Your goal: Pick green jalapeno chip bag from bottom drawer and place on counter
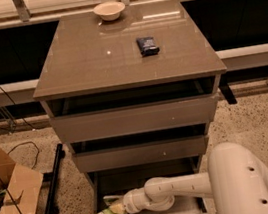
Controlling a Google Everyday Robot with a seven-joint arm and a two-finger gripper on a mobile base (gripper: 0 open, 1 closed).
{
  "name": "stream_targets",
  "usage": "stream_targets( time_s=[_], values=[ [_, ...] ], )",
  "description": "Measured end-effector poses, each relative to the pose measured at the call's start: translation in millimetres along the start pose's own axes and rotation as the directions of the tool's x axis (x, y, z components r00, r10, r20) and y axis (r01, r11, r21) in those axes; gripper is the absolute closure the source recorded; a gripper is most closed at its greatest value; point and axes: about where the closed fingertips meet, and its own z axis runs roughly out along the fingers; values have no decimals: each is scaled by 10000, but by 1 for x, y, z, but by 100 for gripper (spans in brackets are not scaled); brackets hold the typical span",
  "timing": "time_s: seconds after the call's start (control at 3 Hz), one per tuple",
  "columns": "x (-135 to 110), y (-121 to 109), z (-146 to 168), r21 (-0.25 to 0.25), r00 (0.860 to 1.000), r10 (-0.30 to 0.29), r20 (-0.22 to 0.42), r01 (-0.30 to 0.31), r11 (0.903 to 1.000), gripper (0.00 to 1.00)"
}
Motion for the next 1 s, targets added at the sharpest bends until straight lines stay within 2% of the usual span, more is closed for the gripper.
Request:
stream_targets(
  time_s=[0.33, 0.67, 1.0],
  values=[
    [-17, 27, -40, -485, 9929, -472, 1095, 528, 9974, 100],
    [-36, 58, -97, -587, 9669, -1209, 2245, 1372, 9888, 100],
    [-49, 94, -156, -541, 9228, -1958, 3319, 2259, 9727, 100]
  ],
)
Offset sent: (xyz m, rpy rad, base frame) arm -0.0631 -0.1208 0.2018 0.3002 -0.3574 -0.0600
